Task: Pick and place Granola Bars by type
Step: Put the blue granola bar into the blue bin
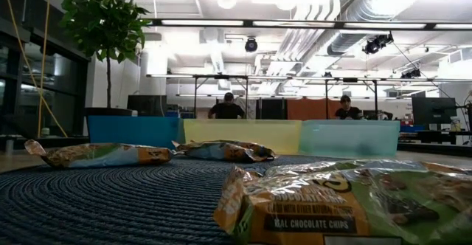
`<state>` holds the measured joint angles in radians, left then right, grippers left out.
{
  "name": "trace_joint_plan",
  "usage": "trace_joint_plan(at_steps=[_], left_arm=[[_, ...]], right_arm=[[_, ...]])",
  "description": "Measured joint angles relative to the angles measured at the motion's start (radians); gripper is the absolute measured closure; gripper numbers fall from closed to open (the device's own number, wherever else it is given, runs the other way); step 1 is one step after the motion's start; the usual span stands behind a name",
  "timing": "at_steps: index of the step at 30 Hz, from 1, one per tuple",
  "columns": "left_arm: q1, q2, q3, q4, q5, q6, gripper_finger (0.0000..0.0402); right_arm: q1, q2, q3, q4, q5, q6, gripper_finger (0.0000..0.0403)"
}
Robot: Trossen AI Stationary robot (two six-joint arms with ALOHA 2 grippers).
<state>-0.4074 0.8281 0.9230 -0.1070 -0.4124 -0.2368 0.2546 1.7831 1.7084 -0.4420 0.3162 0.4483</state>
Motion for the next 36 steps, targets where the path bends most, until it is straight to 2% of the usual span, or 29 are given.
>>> trace_joint_plan(at_steps=[3, 13, 20, 29, 36], left_arm=[[0.071, 0.004, 0.000, 0.012, 0.098, -0.004, 0.0211], [0.209, 0.012, 0.000, 0.064, 0.183, -0.027, 0.0211], [0.261, 0.077, 0.000, 0.135, 0.333, -0.060, 0.0211], [0.264, 0.171, 0.000, 0.246, 0.352, -0.059, 0.0211], [0.264, 0.198, 0.000, 0.287, 0.351, -0.057, 0.0211]], right_arm=[[0.000, -0.009, 0.000, -0.005, 0.015, -0.040, 0.0380], [0.000, -0.056, 0.000, 0.000, -0.007, -0.136, 0.0380], [-0.021, -0.076, 0.000, 0.035, -0.006, -0.224, 0.0380], [-0.054, -0.076, 0.000, 0.074, -0.090, -0.252, 0.0380], [-0.059, -0.076, 0.000, 0.079, -0.089, -0.270, 0.0380]])
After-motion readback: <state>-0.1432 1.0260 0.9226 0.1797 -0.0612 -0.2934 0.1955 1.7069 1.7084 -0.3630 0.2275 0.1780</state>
